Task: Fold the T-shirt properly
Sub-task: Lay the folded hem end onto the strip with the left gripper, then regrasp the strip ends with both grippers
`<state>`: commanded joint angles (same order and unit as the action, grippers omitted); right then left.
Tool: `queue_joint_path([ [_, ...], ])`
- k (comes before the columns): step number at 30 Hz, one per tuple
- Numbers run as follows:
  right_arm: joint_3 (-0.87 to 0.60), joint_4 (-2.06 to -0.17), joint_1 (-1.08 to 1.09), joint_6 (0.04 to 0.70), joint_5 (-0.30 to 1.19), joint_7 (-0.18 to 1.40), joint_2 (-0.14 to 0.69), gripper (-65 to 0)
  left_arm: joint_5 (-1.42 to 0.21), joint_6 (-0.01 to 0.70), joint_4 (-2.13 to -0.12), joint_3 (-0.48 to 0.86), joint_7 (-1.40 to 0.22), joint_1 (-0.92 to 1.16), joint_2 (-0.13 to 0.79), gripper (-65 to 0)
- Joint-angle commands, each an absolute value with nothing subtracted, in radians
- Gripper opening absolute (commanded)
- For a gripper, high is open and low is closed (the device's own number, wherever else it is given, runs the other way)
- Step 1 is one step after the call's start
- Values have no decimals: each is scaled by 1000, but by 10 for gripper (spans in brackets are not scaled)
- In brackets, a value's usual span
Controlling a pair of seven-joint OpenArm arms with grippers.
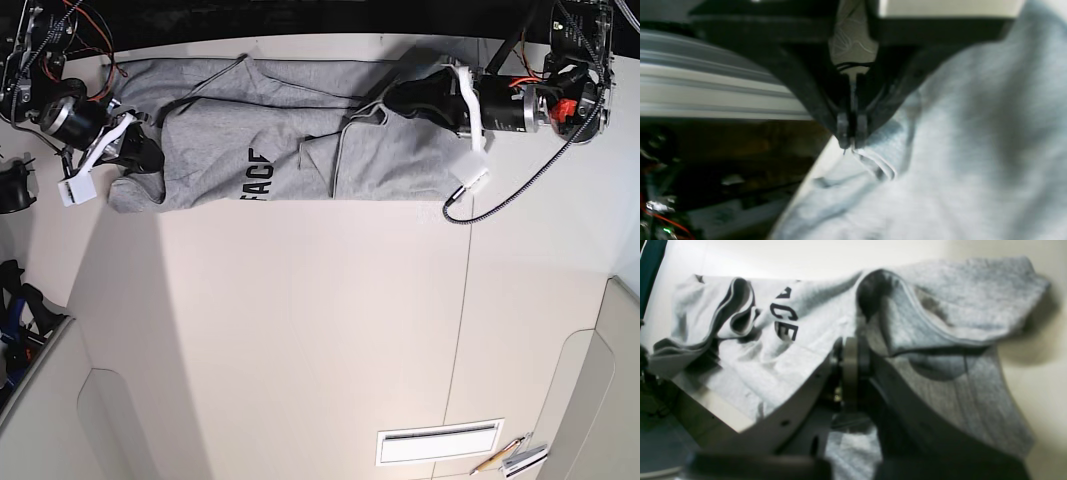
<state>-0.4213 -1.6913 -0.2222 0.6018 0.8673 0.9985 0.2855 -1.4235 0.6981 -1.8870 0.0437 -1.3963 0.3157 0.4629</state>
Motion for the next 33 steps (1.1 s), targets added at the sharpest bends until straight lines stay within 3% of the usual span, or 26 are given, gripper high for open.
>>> queue_joint_path([
  [4,-421,-1691,-222,602,867,999,286,-650,-1396,698,-1887,-128,-1396,310,463,-650],
  [8,-421,-1691,-222,602,867,999,286,-650,-1253,698,-1887,-248,-1333,266,463,-650],
  [12,-421,-1691,-223,602,868,999,286,-650,-1184,698,-1887,-262,-1279,244,463,-402],
  [14,-421,-1691,-222,602,868,999,286,-617,-1185,698,-1887,-262,-1279,244,463,-329],
  [16,-426,-1692,-213,601,862,1010,286,-494,-1185,698,-1887,-262,-1279,244,463,-328],
  [18,-456,-1692,-194,598,852,1021,286,-411,-1186,698,-1887,-262,-1279,244,463,-328],
  [22,-575,-1693,-163,598,855,1023,289,-306,-1189,698,-1887,-242,-1279,244,463,-328],
  [26,-608,-1693,-162,598,807,1026,346,-198,-1239,698,-1887,-136,-1280,244,463,-328],
  [33,-592,-1633,-164,598,793,1021,464,-199,-1236,698,-1887,-1,-1283,244,463,-328],
])
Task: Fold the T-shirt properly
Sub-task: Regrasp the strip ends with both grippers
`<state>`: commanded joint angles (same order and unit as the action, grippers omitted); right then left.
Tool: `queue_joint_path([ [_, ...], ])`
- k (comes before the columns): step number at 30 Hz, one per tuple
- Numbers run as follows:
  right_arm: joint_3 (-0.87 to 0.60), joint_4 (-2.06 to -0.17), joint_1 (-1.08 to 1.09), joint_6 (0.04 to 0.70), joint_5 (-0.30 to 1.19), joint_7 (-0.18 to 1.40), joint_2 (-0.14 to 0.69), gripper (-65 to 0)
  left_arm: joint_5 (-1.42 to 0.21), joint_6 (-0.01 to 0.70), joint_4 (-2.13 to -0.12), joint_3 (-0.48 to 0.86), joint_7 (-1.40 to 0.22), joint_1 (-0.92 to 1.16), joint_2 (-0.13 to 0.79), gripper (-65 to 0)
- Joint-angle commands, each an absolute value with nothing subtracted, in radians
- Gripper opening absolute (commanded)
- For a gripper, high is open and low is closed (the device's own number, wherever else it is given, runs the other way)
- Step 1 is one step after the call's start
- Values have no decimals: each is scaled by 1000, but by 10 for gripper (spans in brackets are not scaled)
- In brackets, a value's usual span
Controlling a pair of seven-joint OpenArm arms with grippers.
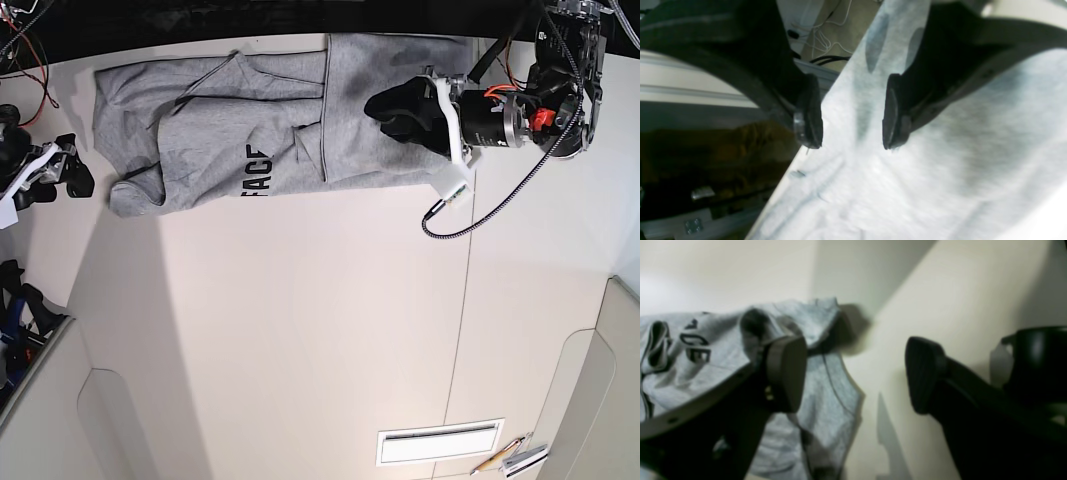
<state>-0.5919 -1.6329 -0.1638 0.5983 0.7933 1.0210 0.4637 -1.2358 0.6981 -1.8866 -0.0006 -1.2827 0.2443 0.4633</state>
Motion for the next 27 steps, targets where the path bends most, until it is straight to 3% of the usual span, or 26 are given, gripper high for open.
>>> queue_joint_path([
  [9,-495,-1428,-163,610,840,1003,481,-200,-1139,698,-1821,134,-1245,250,463,-328],
  [15,-430,-1423,-163,610,937,1033,479,-200,-1139,698,-1689,144,-1233,249,463,-328],
  [22,-421,-1423,-163,611,1084,1153,475,-200,-1071,698,-1686,144,-1179,249,463,-328],
  [27,-421,-1423,-163,618,1126,1179,419,-200,-1063,698,-1686,144,-1162,249,463,-328],
])
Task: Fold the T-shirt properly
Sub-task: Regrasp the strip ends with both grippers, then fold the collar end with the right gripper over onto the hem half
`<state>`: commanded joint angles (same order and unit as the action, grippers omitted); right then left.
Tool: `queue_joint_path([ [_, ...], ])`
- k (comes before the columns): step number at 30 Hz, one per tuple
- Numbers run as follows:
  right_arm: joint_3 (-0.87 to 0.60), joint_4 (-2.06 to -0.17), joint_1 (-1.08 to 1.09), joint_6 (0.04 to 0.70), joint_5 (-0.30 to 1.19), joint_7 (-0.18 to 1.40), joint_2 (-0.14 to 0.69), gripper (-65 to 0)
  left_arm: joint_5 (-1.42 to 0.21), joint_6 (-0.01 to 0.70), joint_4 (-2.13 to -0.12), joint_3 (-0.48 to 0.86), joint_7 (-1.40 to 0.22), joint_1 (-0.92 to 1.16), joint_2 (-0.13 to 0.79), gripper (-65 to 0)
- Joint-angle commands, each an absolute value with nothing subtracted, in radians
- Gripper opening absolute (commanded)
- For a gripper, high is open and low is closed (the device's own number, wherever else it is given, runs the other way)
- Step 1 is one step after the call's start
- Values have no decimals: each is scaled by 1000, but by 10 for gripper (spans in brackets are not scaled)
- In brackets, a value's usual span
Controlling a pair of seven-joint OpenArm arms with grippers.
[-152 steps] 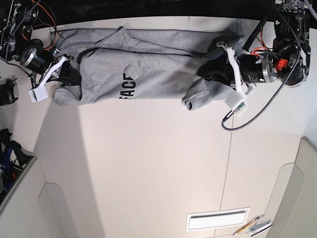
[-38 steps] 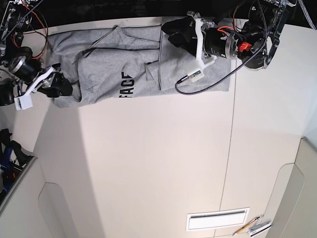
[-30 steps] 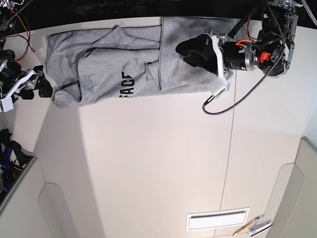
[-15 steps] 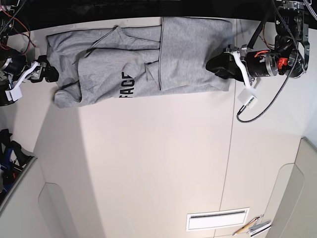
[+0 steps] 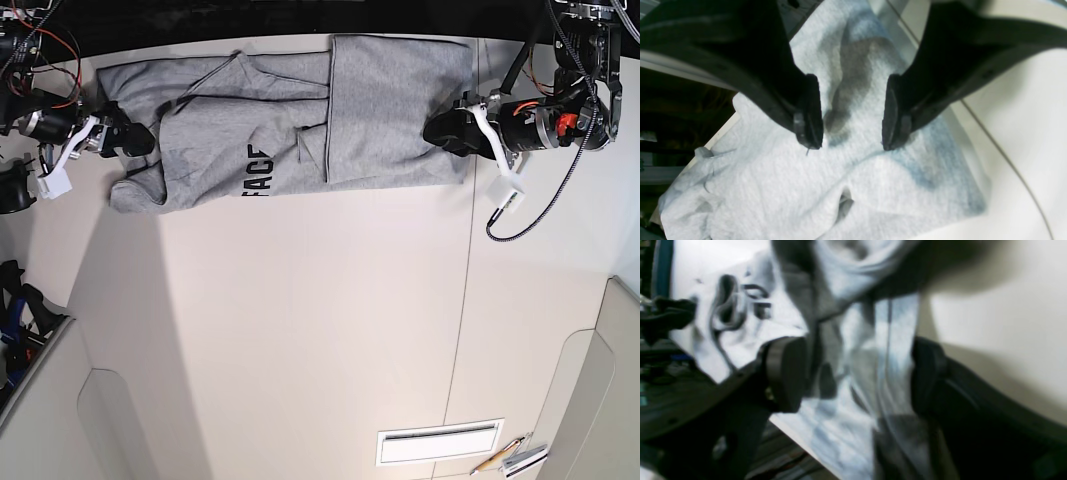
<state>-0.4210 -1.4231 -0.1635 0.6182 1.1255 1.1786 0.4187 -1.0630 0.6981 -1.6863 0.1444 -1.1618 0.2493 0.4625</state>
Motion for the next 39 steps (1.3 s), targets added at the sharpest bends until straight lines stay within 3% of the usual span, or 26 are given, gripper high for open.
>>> queue_joint_path([
  [5,-420,-1423,-161,626,1178,1213,365,-200,-1063,698,-1686,144,-1162,249,463,-328],
  [16,-416,-1423,-160,628,1179,1205,362,-205,-1050,698,-1686,144,-1147,246,463,-328],
  [17,-416,-1423,-158,628,1178,1205,363,-232,-1050,698,-1686,144,-1147,246,463,-328],
  [20,-416,-1423,-158,628,1178,1204,363,-396,-1050,698,-1686,144,-1147,247,463,-328],
  [25,-416,-1423,-158,628,1158,1196,363,-472,-1051,698,-1686,144,-1147,247,463,-328],
  [29,-416,-1423,-158,628,1093,1138,363,-650,-1051,698,-1686,144,-1147,247,463,-328],
  [39,-416,-1423,-134,628,1050,1109,363,-650,-1050,698,-1686,144,-1140,195,463,-331],
])
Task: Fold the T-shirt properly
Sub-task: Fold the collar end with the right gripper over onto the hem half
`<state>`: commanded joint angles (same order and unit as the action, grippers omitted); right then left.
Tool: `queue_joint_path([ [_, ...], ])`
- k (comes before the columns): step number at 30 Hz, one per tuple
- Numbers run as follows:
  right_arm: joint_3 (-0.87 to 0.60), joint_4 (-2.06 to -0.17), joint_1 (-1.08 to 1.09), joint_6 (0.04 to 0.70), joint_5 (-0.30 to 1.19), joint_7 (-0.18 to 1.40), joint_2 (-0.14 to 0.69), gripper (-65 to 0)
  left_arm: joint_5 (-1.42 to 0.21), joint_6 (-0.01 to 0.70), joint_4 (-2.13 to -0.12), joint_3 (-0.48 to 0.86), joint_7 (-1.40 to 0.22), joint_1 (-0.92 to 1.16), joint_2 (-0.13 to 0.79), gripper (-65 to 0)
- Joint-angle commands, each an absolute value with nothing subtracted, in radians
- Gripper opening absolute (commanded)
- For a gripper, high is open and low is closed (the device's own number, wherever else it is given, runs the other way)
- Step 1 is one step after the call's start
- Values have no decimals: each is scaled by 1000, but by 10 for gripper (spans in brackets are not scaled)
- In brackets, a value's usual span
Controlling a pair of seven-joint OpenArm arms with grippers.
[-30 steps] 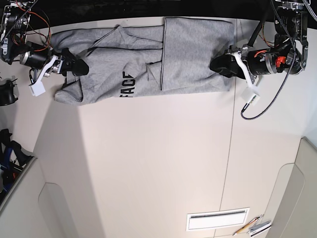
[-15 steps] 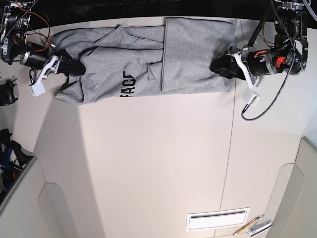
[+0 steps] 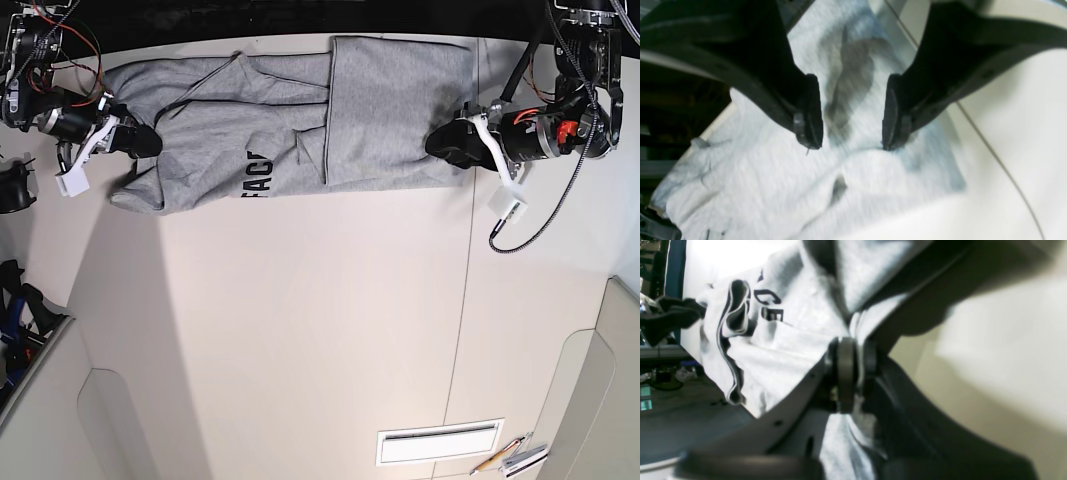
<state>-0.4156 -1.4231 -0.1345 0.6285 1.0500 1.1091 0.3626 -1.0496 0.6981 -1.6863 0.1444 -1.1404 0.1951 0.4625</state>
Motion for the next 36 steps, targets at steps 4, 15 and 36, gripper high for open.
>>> queue_joint_path([
  [4,-416,-1423,-78,628,1006,1105,363,-650,-1049,698,-1686,144,-1140,178,463,-331],
  [15,-416,-1423,93,625,894,1073,366,-650,-1058,698,-1687,146,-1163,167,450,-450],
  [36,-363,-1752,1,624,1055,1190,281,-650,-1124,698,-1744,380,-1249,450,445,-459],
])
